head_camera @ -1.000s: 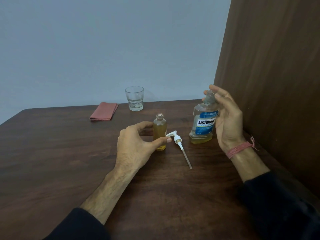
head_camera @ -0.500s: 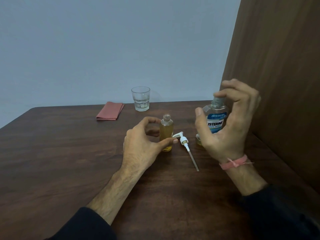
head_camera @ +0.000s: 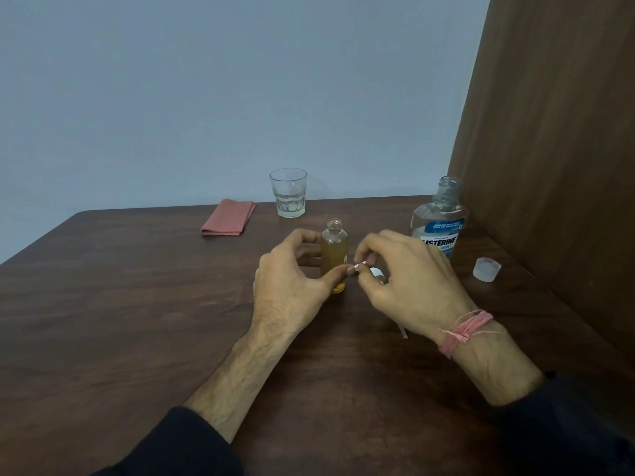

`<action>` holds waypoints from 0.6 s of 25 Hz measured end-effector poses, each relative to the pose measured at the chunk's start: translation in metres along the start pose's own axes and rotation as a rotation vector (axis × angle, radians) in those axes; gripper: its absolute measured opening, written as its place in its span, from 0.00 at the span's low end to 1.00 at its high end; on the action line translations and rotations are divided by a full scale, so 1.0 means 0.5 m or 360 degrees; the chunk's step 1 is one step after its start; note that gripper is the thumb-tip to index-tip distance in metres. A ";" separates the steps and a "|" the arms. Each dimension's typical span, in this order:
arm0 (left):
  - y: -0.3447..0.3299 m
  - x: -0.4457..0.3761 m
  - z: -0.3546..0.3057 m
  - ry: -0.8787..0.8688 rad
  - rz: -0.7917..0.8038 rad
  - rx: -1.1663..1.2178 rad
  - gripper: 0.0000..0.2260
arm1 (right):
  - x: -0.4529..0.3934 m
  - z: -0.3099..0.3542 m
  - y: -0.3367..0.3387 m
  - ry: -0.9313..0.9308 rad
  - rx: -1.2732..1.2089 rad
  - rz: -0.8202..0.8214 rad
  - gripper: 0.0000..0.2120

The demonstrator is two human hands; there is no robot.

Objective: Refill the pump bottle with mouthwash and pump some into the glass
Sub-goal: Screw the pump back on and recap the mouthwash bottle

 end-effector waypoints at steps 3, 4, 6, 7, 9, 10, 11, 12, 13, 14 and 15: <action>-0.001 -0.001 0.004 0.0008 0.0002 0.0015 0.25 | 0.004 0.001 -0.026 -0.0123 0.0209 0.0195 0.15; -0.002 -0.002 0.005 0.0013 0.0006 0.0034 0.25 | 0.005 -0.002 -0.032 -0.0173 0.0261 0.0227 0.17; -0.006 -0.004 0.008 0.0018 0.0006 0.0075 0.25 | 0.005 -0.008 -0.042 -0.0272 0.0366 0.0276 0.19; -0.007 -0.004 0.009 0.0015 0.0006 0.0089 0.25 | 0.005 -0.011 -0.044 -0.0297 0.0400 0.0265 0.18; -0.008 -0.004 0.009 0.0008 0.0008 0.0101 0.25 | 0.003 -0.015 -0.044 -0.0337 0.0428 0.0210 0.18; -0.008 -0.004 0.010 0.0007 0.0005 0.0103 0.25 | 0.002 -0.018 -0.043 -0.0355 0.0437 0.0200 0.19; -0.008 -0.004 0.010 0.0009 0.0002 0.0103 0.25 | 0.001 -0.019 -0.042 -0.0371 0.0443 0.0204 0.21; -0.007 -0.004 0.010 0.0012 0.0005 0.0105 0.25 | 0.001 -0.020 -0.042 -0.0387 0.0444 0.0214 0.23; -0.008 -0.004 0.010 0.0013 0.0011 0.0106 0.25 | 0.000 -0.021 -0.041 -0.0407 0.0445 0.0224 0.24; -0.009 -0.006 0.010 0.0012 0.0017 0.0107 0.24 | 0.000 -0.022 -0.040 -0.0428 0.0448 0.0235 0.25; -0.010 -0.006 0.010 0.0013 0.0021 0.0105 0.24 | 0.000 -0.022 -0.039 -0.0442 0.0452 0.0249 0.24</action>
Point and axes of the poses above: each hand's wrist, its own x-axis away from the middle knuckle, its own y-axis out of the back of the hand, z = x × y, the point moved 5 cm from there along -x, towards the middle knuckle, and after that the axes turned 2 degrees about z, right-handed, at the moved point
